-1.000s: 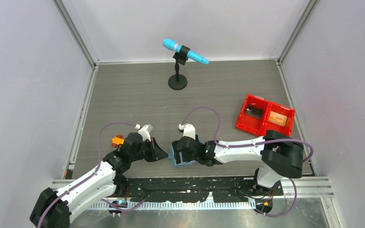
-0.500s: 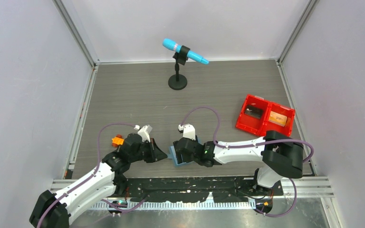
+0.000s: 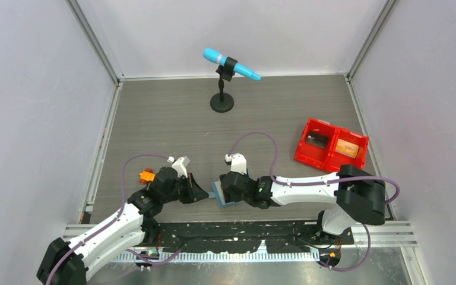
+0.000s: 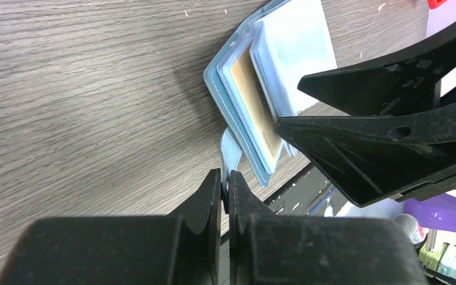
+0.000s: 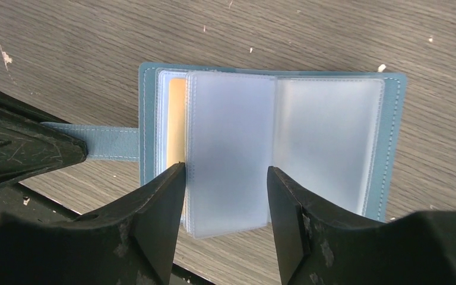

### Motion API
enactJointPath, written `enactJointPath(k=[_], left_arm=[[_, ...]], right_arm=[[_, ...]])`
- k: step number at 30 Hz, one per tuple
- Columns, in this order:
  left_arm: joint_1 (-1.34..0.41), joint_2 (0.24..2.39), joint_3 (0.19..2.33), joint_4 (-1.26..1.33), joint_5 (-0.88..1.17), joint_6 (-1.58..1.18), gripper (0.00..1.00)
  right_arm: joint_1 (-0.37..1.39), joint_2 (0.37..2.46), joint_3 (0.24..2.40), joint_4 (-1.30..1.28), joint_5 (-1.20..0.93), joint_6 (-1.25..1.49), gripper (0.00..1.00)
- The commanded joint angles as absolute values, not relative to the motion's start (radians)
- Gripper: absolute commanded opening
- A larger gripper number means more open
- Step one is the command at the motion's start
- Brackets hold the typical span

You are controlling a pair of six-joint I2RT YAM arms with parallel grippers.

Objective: Take the credit cards out of the card holder
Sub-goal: Remove the credit card from the card holder.

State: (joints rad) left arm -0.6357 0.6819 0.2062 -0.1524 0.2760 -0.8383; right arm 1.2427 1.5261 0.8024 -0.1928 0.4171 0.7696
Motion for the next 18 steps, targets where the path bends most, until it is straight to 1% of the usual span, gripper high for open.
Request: enactJointPath(k=[1, 6, 11, 18], left_arm=[[-0.641, 0.670, 0.202, -0.164, 0.261, -0.830, 0.00], [-0.640, 0.671, 0.201, -0.166, 0.257, -0.828, 0.00], [-0.641, 0.673, 0.201, -0.170, 0.255, -0.825, 0.00], [-0.640, 0.671, 0.201, -0.176, 0.252, -0.821, 0.00]], right_arm=[[1.244, 1.473, 0.817, -0.234, 0.500, 0.765, 0.59], [1.244, 1.466, 0.818, -0.240, 0.506, 0.760, 0.58], [1.244, 1.463, 0.818, -0.246, 0.508, 0.757, 0.61], [1.244, 1.452, 0.818, -0.262, 0.526, 0.751, 0.61]])
